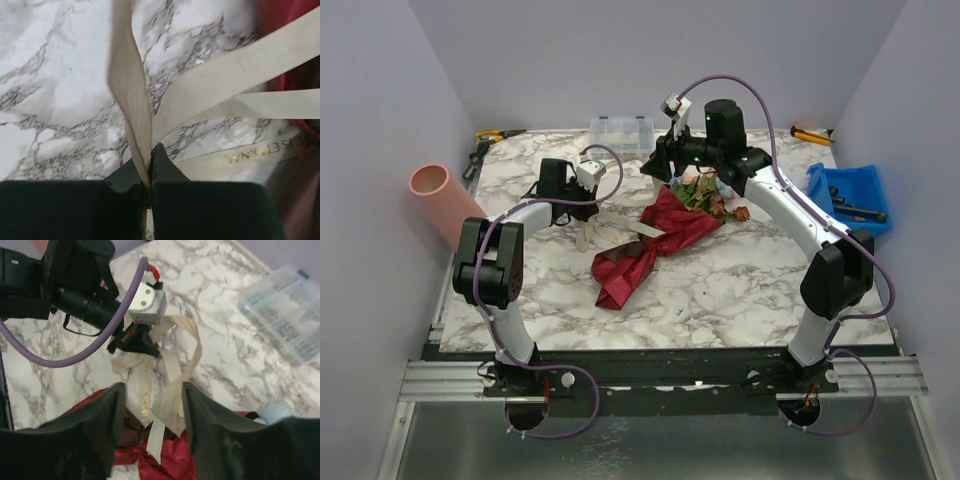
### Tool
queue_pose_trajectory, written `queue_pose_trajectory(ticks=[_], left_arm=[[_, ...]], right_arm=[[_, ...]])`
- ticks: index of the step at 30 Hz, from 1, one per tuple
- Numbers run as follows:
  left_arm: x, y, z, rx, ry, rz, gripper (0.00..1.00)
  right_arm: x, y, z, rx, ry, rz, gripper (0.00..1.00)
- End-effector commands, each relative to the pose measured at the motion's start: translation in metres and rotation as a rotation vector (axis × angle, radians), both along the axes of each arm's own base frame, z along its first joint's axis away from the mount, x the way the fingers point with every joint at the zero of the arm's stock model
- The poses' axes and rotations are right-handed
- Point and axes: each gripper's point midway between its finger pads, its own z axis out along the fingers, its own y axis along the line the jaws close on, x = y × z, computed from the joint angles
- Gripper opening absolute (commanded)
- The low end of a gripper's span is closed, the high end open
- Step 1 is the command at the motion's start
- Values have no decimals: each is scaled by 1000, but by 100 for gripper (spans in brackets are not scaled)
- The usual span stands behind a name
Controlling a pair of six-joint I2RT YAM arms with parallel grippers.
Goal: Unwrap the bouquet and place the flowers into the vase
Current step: Move the ribbon to the corner of the board.
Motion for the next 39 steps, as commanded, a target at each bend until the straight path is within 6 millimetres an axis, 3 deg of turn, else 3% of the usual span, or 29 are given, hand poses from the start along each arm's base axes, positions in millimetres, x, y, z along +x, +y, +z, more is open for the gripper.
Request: queue_pose_trajectory(ticks=[1,9,14,17,19,21,24,27,28,32,39], left_arm=[[-9,36,-41,241,110,47,0],[13,90,-56,394,135,182,0],[17,131,-56,464,144,239,0],[2,130,-48,451,161,148,1],[-10,120,-39,422,165,77,21],[-15,109,-27,373,160,38,51],[-15,101,-8,315,154,47,74],[-11,100,5,296,149,83,78],[-9,102,7,299,150,96,84],[-1,112,0,347,159,130,99],[26,115,-18,340,198,172,99]], right_arm=[[-7,-5,-16,-25,15,1,59],[-19,-24,-32,-98,18,-40,84],[-37,-37,-43,-136,42,-39,87],[-51,-45,-49,-154,47,-16,88],[-60,-48,-54,-164,56,5,88],[-68,-51,-57,-166,64,28,88],[-76,-55,-59,-172,67,52,89],[-83,-60,-66,-187,73,66,89],[-85,-62,-69,-190,71,65,89],[-89,-67,-80,-194,78,61,89],[-90,-70,-89,-185,91,68,89]])
